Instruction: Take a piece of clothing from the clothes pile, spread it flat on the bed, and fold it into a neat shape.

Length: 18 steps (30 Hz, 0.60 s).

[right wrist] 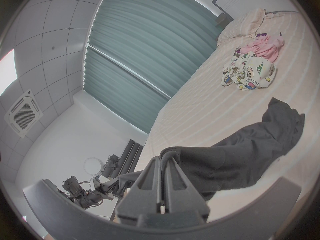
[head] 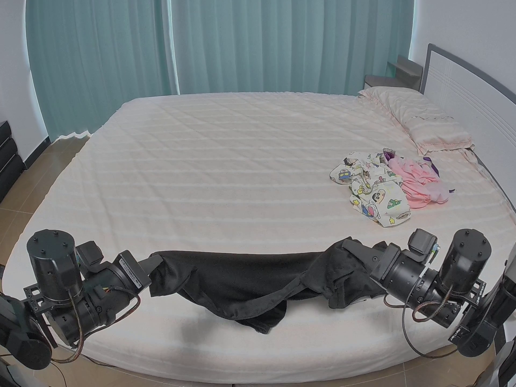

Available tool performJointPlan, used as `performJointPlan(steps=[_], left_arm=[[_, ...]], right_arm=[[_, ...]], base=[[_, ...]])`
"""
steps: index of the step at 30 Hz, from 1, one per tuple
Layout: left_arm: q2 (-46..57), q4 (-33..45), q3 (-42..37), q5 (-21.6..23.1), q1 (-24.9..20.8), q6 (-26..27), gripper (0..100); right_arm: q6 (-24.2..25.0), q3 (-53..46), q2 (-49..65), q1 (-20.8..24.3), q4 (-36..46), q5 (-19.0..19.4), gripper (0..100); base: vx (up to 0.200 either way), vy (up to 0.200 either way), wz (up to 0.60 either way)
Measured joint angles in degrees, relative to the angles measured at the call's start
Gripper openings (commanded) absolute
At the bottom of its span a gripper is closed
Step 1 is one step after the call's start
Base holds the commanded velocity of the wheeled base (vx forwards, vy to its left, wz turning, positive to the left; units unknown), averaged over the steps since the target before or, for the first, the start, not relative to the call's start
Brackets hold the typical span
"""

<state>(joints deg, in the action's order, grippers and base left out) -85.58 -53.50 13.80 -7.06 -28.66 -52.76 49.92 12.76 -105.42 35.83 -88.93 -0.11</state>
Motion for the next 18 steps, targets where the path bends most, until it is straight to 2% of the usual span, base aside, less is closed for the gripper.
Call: performJointPlan(steps=[6,13,18], left_arm=[[4.9,0.6,-2.1,-0.1,-1.8,0.1,0],[12.5,5.8,-2.4,-0.3,-2.7,0.6,0],[19.3,13.5,0.2,-0.2,-2.9,1.5,0]], right_arm=[[-0.4,-4.4,8.2,2.7,0.0,0.1,0],[-1.9,-8.2,22.3,6.4,1.9,0.4,0],[-2.4,-6.0,33.8,8.1,12.9,1.1,0]], base=[[-0.200,0.000,0.00],[0.000,0.000,0.00],[0.000,0.000,0.00]])
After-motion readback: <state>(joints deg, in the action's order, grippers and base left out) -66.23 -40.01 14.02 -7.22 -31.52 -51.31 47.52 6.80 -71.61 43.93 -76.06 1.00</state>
